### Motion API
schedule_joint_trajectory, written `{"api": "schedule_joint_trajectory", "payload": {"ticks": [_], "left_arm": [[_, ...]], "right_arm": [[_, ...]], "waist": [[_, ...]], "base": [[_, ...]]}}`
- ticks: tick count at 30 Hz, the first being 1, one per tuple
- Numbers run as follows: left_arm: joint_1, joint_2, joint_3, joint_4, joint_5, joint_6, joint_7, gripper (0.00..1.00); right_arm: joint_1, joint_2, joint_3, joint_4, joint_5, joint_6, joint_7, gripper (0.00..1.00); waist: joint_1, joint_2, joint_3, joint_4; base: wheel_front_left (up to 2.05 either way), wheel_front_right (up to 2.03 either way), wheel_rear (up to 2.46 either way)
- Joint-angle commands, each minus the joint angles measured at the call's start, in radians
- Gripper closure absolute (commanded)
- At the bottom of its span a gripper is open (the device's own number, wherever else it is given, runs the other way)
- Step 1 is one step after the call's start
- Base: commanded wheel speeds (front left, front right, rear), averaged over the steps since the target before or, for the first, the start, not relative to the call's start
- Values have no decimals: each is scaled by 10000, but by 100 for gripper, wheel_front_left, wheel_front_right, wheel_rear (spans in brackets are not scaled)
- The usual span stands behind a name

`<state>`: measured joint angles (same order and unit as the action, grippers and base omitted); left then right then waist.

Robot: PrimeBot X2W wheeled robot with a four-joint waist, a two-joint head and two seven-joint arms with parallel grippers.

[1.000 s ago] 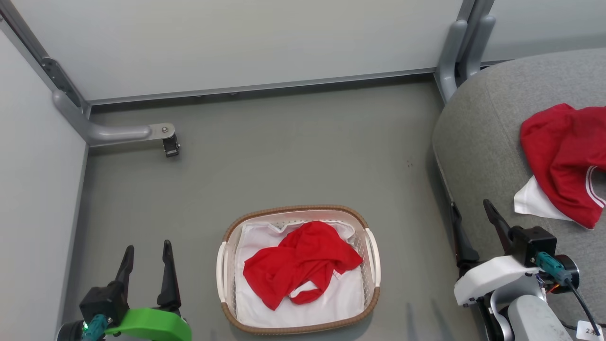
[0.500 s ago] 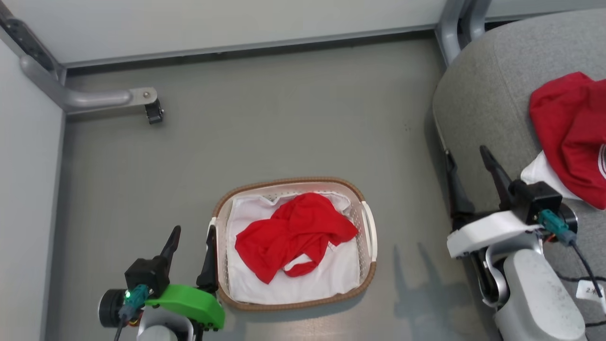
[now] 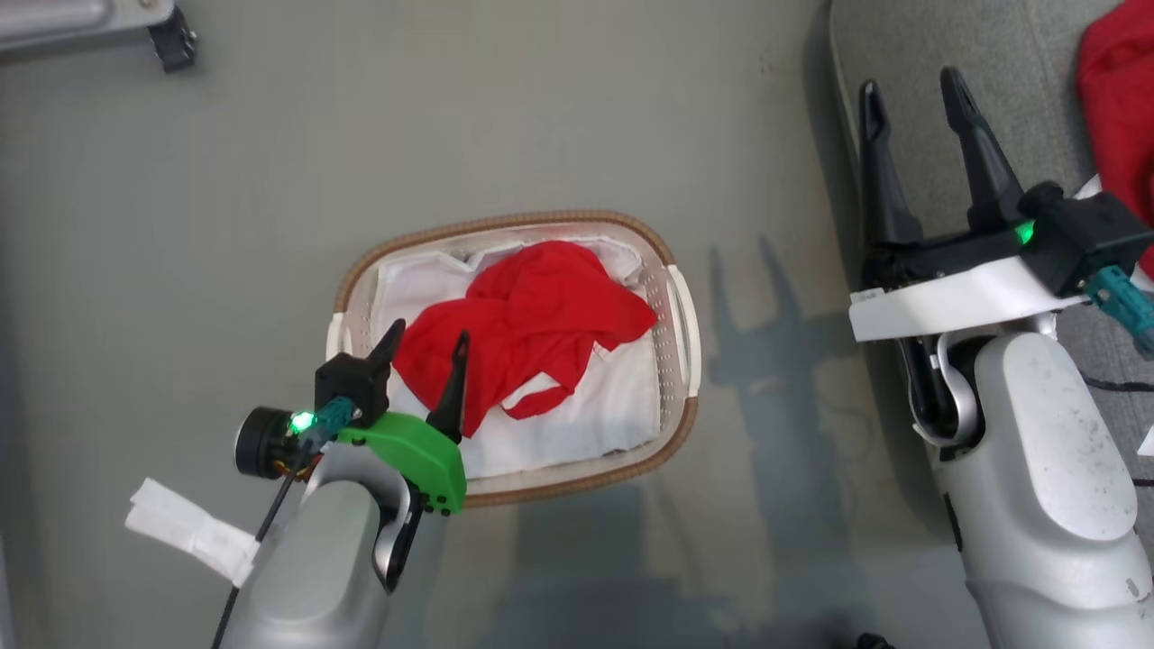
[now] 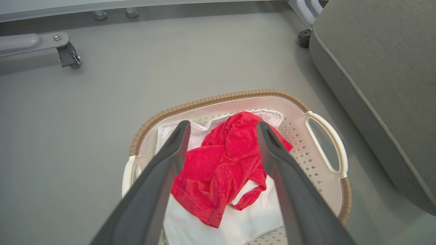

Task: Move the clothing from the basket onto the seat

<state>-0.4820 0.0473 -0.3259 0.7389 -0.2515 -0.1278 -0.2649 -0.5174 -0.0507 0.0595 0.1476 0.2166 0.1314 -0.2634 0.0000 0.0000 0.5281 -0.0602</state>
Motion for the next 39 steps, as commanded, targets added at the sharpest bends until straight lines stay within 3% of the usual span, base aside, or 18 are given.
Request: {"api": "schedule_joint_trajectory", "payload": {"ticks": [1, 13, 18, 30, 36, 37, 38, 39], "left_arm": [[-529, 70, -116, 274, 53, -36, 8, 0], [-3249, 180, -1596, 3710, 680, -32, 378, 0], [-4122, 302, -2188, 4652, 1304, 290, 798, 0], [-5067, 799, -2789, 5389, 1891, 1316, 1864, 0], [-5139, 785, -2761, 5467, 1665, 1255, 2062, 0], [-5149, 773, -2748, 5471, 1606, 1210, 2043, 11], [-5134, 762, -2757, 5478, 1591, 1196, 2012, 66], [-5117, 746, -2771, 5477, 1588, 1178, 1944, 100]], "right_arm": [[-295, -21, 78, -171, 128, -14, -19, 0], [-1138, -20, 491, -1009, 613, -14, -19, 0], [-1204, -18, 478, -1235, 822, -14, -18, 0], [-1140, -18, 606, -1518, 1327, -14, -18, 0], [-1064, -18, 606, -1505, 1390, -14, -18, 0], [-1083, -18, 607, -1483, 1387, -14, -18, 0], [-1110, -18, 612, -1459, 1397, -14, -18, 0], [-1152, -19, 631, -1428, 1420, -14, -18, 0]], "waist": [[0, 0, 1704, -603], [0, 0, 3461, -1454], [0, 0, 3959, -1762], [0, 0, 4621, -2207], [0, 0, 4659, -2214], [0, 0, 4666, -2210], [0, 0, 4666, -2207], [0, 0, 4656, -2204]], "base": [[0, 0, 0], [0, 0, 0], [0, 0, 0], [0, 0, 0], [0, 0, 0], [0, 0, 0], [0, 0, 0], [0, 0, 0]]}}
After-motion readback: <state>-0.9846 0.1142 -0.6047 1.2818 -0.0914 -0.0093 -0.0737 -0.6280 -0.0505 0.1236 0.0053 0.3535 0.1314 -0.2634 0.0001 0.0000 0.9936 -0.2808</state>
